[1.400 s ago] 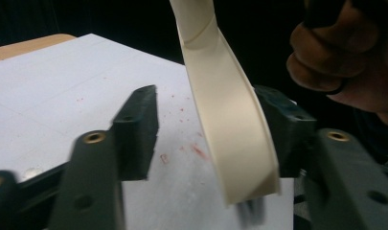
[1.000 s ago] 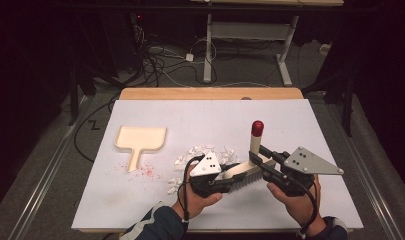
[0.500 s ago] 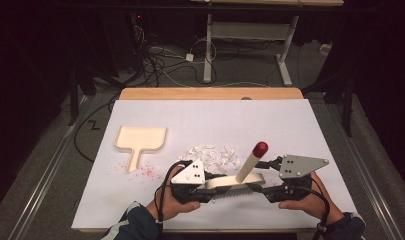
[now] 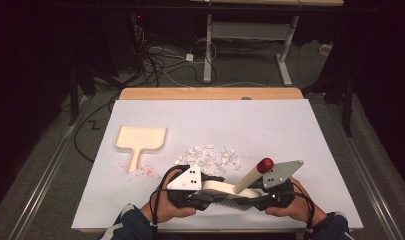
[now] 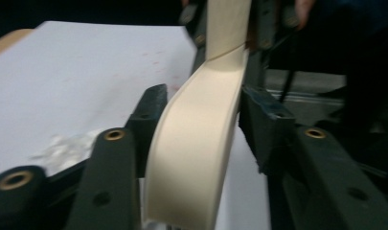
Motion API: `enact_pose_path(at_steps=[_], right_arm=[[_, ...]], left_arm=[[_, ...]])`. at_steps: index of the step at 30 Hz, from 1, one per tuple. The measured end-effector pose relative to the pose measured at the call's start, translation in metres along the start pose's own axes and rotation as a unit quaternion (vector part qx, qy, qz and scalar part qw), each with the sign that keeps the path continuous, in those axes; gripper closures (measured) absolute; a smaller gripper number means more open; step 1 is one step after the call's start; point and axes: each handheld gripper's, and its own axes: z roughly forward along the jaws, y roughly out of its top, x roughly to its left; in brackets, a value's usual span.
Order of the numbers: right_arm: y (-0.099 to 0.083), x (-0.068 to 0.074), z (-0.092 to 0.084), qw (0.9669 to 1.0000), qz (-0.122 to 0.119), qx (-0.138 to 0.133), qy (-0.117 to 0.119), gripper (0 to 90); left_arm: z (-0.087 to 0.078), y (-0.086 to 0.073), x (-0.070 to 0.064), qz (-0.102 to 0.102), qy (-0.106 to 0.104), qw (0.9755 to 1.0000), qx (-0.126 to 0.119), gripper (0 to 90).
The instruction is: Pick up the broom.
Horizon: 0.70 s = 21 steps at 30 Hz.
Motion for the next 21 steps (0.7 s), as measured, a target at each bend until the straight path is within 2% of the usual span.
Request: enact_pose_path(at_steps=[1, 2, 3, 4, 5, 6, 7, 8, 9, 10, 11, 12, 14, 15, 16, 17, 18, 19, 20, 21], right_arm=[[0.001, 0.001, -0.001, 0.9999, 0.005, -0.006, -0.008, 67.5], [0.002, 0.001, -0.003, 0.9998, 0.006, -0.008, -0.018, 67.6], [0.003, 0.001, -0.005, 0.9994, 0.008, -0.009, -0.034, 67.6], [0.003, 0.0, -0.009, 0.9987, 0.016, -0.013, -0.047, 67.6], [0.003, -0.001, -0.012, 0.998, 0.021, -0.015, -0.058, 67.6], [0.002, -0.003, -0.015, 0.997, 0.024, -0.015, -0.071, 67.6], [0.001, -0.005, -0.019, 0.9959, 0.029, -0.019, -0.084, 67.6], [0.001, -0.007, -0.022, 0.9945, 0.038, -0.022, -0.095, 67.6], [0.001, -0.007, -0.022, 0.9945, 0.038, -0.022, -0.095, 67.6], [0.0, -0.011, -0.029, 0.9915, 0.045, -0.026, -0.119, 67.6], [-0.001, -0.014, -0.032, 0.9896, 0.05, -0.026, -0.132, 67.6], [-0.001, -0.014, -0.032, 0.9896, 0.05, -0.026, -0.132, 67.6], [-0.003, -0.02, -0.038, 0.9854, 0.062, -0.03, -0.156, 67.6], [-0.004, -0.024, -0.042, 0.983, 0.065, -0.023, -0.17, 67.5], [-0.004, -0.024, -0.042, 0.983, 0.065, -0.023, -0.17, 67.5], [-0.004, -0.025, -0.044, 0.9811, 0.065, -0.02, -0.181, 67.5], [-0.004, -0.029, -0.047, 0.9785, 0.07, -0.019, -0.193, 67.5], [-0.004, -0.029, -0.047, 0.9785, 0.07, -0.019, -0.193, 67.5], [-0.004, -0.032, -0.049, 0.9737, 0.076, -0.015, -0.214, 67.5], [-0.004, -0.034, -0.05, 0.972, 0.08, -0.015, -0.221, 67.5]], left_arm=[[0.0, 0.0, 0.0, 0.0, 0.0, 1.0, 0.0, 46.6], [-0.007, -0.001, 0.001, 0.001, 0.041, 0.9991, 0.002, 39.6], [-0.011, -0.002, 0.002, 0.0, 0.063, 0.998, 0.004, 31.9], [-0.015, -0.003, 0.002, 0.0, 0.078, 0.9969, 0.004, 31.5], [-0.015, -0.003, 0.002, 0.0, 0.078, 0.9969, 0.004, 28.9], [-0.027, -0.008, 0.002, -0.003, 0.119, 0.9929, 0.002, 24.7], [-0.027, -0.008, 0.002, -0.003, 0.119, 0.9929, 0.002, 22.4], [-0.04, -0.017, 0.001, -0.006, 0.166, 0.9862, -0.003, 21.8], [-0.04, -0.017, 0.001, -0.006, 0.166, 0.9862, -0.003, 21.6], [-0.047, -0.022, 0.0, -0.01, 0.192, 0.9813, -0.005, 19.8], [-0.053, -0.027, -0.001, -0.014, 0.207, 0.9782, -0.004, 18.9], [-0.059, -0.034, -0.002, -0.02, 0.226, 0.974, -0.004, 18.9], [-0.07, -0.053, -0.002, -0.037, 0.257, 0.9657, 0.008, 19.0], [-0.074, -0.06, -0.001, -0.046, 0.26, 0.9646, 0.012, 20.4], [-0.079, -0.069, -0.001, -0.058, 0.267, 0.9617, 0.015, 20.4], [-0.084, -0.08, -0.001, -0.069, 0.277, 0.9581, 0.024, 20.7], [-0.091, -0.094, -0.001, -0.081, 0.29, 0.953, 0.034, 20.7], [-0.091, -0.094, -0.001, -0.081, 0.29, 0.953, 0.034, 20.7], [-0.095, -0.1, -0.001, -0.088, 0.296, 0.9503, 0.04, 20.7], [-0.097, -0.105, -0.002, -0.093, 0.303, 0.9472, 0.05, 20.7]])
